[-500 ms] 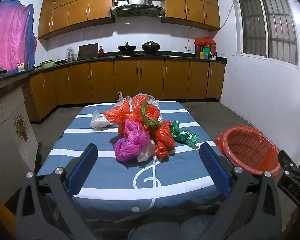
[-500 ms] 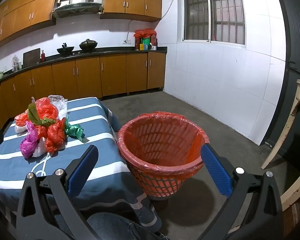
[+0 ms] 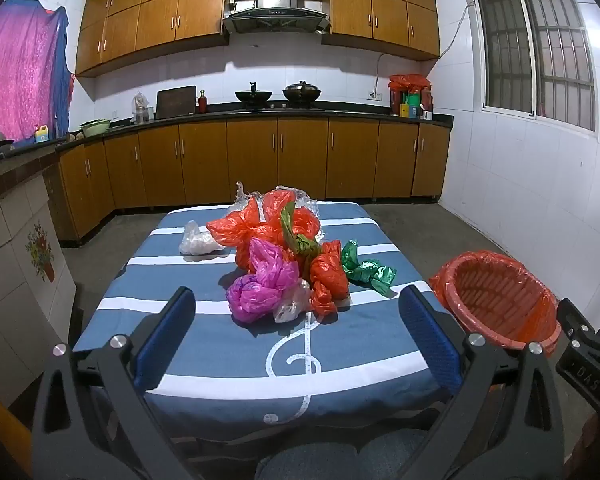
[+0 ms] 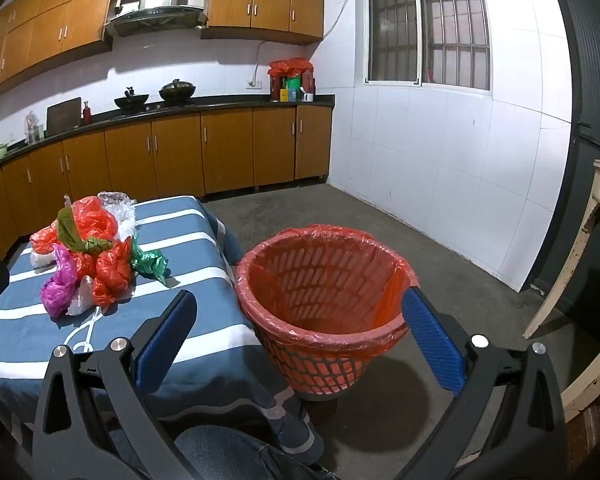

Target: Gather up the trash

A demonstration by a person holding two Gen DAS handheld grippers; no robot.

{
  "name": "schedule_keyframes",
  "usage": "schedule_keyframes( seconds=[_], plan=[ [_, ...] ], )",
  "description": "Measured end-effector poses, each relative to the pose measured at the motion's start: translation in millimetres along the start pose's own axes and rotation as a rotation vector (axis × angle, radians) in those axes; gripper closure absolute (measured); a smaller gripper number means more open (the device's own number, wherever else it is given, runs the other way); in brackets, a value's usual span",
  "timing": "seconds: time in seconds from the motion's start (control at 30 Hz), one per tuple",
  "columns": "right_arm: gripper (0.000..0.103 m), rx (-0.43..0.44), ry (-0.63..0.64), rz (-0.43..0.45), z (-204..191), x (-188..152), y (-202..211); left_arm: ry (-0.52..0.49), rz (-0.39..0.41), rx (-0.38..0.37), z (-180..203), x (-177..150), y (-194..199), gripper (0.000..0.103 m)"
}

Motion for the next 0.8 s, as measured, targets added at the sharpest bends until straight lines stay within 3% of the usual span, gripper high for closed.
schedule_keyframes(
  seconds=[0.8],
  plan=[
    [0.002, -0.001, -0.001, 0.003, 0.0, 2.2, 2.3, 0.001, -0.003, 0.001, -0.1, -0.2, -0.1, 0.004]
  ],
)
Point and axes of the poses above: each gripper's, at about its wrist camera, not at the fingertips, and y roughly against the way its jaws point, z to its right, x to its top, the point moved 7 cm from there along -y, roughly the way its jaws point, and after that the axes turned 10 degrees about y, right-handed, at the moved point
